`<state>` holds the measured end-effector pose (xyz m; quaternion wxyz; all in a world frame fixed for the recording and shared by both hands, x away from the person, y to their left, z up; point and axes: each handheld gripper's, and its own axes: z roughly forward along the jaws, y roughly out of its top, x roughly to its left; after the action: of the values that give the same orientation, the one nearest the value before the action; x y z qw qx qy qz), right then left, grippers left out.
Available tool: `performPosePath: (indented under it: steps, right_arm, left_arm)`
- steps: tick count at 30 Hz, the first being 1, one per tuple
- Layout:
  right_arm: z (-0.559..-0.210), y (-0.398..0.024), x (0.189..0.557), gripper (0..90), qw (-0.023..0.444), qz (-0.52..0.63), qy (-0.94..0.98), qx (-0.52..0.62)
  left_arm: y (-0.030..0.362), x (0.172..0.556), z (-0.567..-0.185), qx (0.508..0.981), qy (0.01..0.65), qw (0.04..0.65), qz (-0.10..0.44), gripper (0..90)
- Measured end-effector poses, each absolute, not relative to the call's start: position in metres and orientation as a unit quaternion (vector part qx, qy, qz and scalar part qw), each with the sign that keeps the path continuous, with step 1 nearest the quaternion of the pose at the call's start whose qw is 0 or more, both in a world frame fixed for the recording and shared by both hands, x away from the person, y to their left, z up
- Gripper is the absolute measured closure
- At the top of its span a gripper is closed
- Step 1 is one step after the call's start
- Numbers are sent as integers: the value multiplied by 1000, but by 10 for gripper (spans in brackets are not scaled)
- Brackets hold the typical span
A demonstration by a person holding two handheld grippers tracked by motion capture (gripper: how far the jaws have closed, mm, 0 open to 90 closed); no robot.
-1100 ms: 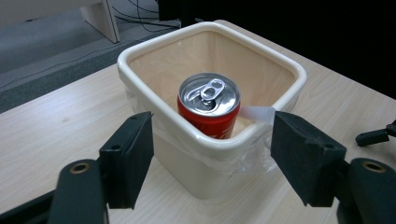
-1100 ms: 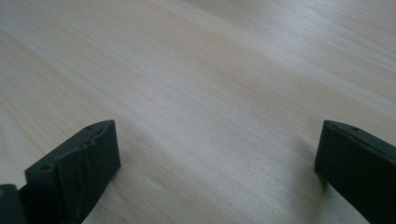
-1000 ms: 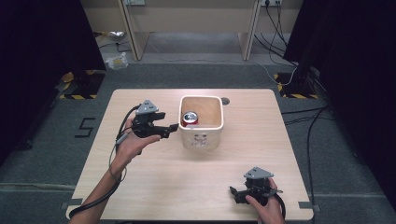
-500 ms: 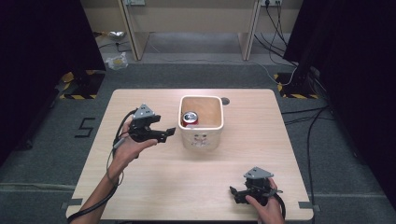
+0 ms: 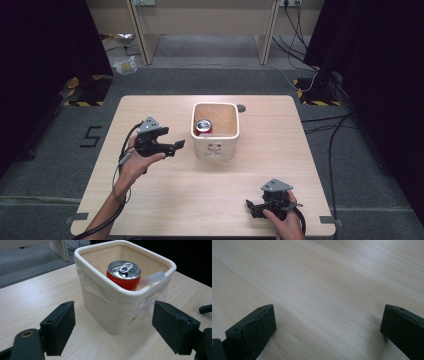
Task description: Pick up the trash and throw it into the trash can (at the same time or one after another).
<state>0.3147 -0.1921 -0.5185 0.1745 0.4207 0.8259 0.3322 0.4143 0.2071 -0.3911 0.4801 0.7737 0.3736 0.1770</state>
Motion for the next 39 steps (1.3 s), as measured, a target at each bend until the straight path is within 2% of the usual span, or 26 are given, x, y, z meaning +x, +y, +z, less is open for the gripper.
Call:
performPosePath:
  steps: [39]
  right_arm:
    - [-518,-192,315,3,174,332,826,421]
  left_arm:
    - [219,387,-427,774,373,480,180,184]
